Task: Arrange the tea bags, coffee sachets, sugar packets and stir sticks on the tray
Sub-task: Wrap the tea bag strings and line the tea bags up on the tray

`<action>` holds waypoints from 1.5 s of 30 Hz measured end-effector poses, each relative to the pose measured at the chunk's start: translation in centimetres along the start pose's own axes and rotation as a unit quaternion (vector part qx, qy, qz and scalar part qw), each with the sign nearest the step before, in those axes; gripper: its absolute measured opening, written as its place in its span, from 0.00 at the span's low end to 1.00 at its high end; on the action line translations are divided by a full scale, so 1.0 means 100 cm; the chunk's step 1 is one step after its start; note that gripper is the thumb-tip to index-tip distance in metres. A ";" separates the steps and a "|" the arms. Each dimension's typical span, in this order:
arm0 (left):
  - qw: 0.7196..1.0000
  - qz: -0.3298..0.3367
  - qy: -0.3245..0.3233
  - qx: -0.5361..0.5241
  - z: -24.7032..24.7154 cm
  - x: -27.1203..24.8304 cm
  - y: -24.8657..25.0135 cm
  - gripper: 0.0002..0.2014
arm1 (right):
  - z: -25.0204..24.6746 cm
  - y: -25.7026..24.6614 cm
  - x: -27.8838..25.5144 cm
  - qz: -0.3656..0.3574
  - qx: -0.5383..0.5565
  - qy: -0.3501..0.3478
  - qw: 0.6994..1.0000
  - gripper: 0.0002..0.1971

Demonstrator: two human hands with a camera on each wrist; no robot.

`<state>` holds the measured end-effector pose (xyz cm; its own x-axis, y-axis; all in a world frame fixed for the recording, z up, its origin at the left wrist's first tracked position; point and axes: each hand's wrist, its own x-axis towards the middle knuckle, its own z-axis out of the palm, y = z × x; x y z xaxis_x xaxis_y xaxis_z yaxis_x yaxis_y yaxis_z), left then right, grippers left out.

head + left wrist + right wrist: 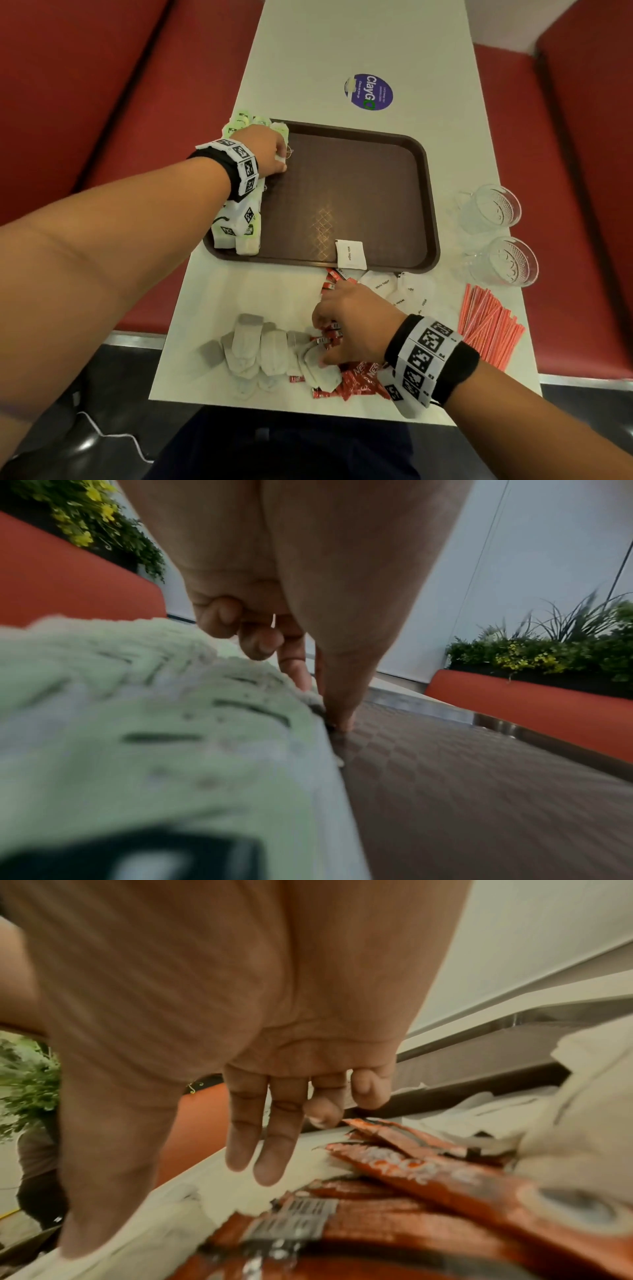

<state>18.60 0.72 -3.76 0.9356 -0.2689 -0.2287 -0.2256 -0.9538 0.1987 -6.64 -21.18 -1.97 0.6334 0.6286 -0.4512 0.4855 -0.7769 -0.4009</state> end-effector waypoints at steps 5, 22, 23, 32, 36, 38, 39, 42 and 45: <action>0.992 0.070 0.048 -0.092 -0.015 -0.054 0.015 0.11 | 0.011 -0.013 -0.002 -0.011 -0.066 -0.025 0.997 0.27; 0.972 0.185 -0.132 -0.056 0.047 -0.213 0.022 0.08 | 0.007 -0.024 0.030 0.041 -0.059 0.021 0.997 0.11; 0.971 0.194 -0.126 -0.059 0.048 -0.216 0.022 0.08 | 0.003 -0.023 0.031 0.051 -0.029 0.033 0.998 0.10; 0.960 0.272 0.020 -0.066 0.034 -0.219 0.033 0.20 | -0.030 -0.012 0.047 0.051 0.220 0.153 0.962 0.07; 0.950 0.291 0.093 -0.073 0.028 -0.211 0.030 0.07 | -0.041 -0.017 0.052 0.041 0.285 0.167 0.943 0.12; 0.948 0.283 0.109 -0.096 0.024 -0.206 0.026 0.09 | -0.044 -0.018 0.056 0.040 0.324 0.164 0.931 0.10; 0.949 0.274 0.109 -0.111 0.021 -0.204 0.025 0.10 | -0.045 -0.019 0.058 0.041 0.342 0.163 0.925 0.09; 0.956 0.232 0.108 -0.146 0.012 -0.198 0.018 0.06 | -0.048 -0.018 0.060 0.041 0.353 0.156 0.922 0.12; 0.959 0.165 0.110 -0.204 0.003 -0.190 0.015 0.08 | -0.054 -0.017 0.062 0.023 0.312 0.156 0.937 0.11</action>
<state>0.37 4.35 0.56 0.8764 -0.4694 0.1075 -0.4358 -0.6782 0.5917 -0.28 -16.20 0.23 0.8374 0.4786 -0.2642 0.0678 -0.5704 -0.8186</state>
